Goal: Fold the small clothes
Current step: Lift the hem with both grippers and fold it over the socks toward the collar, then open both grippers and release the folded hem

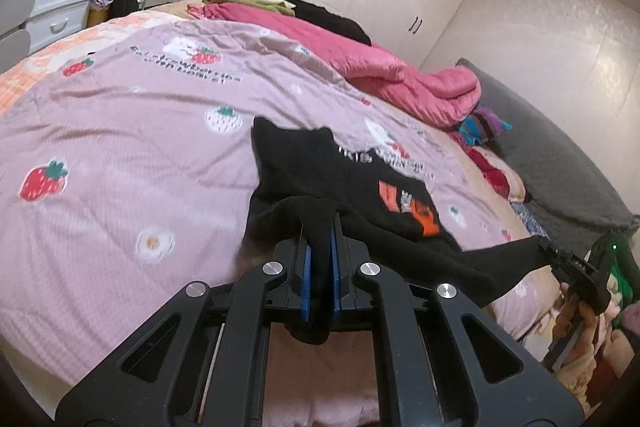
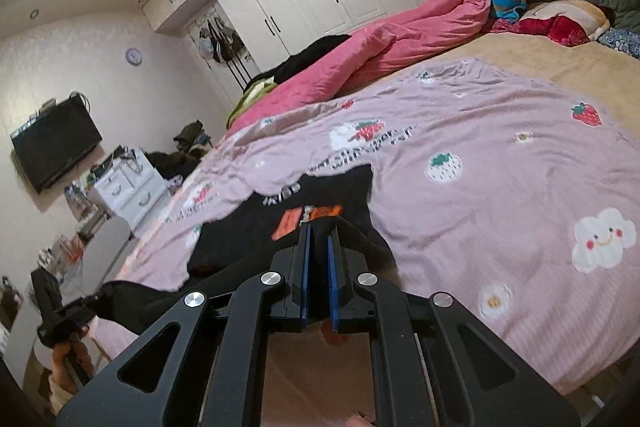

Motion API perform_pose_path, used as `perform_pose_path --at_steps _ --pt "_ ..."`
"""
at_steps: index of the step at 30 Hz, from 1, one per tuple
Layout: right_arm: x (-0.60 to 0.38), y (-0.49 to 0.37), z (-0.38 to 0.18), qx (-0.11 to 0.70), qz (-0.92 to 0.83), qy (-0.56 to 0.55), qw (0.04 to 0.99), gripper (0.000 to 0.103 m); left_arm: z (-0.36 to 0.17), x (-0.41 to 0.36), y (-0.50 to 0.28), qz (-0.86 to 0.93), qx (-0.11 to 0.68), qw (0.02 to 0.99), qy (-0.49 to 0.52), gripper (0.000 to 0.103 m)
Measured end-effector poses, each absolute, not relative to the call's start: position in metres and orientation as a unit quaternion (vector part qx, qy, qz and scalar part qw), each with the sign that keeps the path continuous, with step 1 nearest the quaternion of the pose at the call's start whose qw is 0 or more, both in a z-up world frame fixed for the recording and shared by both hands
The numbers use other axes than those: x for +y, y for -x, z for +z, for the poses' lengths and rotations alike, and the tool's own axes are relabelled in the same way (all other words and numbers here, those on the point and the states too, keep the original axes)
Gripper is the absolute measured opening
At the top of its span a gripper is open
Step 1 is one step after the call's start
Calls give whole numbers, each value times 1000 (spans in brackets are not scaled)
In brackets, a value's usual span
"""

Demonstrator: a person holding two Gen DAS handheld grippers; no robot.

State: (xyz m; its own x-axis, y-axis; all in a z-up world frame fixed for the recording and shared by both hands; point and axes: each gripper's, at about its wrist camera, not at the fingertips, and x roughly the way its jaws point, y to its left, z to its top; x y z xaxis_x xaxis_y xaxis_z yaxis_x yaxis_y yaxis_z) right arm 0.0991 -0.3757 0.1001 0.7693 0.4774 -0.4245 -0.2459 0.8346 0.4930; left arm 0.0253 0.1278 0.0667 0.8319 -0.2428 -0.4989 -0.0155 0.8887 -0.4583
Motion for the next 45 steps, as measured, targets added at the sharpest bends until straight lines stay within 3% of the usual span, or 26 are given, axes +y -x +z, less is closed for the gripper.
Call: perform_pose_path --at_steps 23,45 --pt "-339 -229 105 282 130 -192 931 7 77 155 -141 -32 254 926 278 2" --pt "-316 -300 40 347 99 -160 919 8 25 157 -210 10 309 920 241 3"
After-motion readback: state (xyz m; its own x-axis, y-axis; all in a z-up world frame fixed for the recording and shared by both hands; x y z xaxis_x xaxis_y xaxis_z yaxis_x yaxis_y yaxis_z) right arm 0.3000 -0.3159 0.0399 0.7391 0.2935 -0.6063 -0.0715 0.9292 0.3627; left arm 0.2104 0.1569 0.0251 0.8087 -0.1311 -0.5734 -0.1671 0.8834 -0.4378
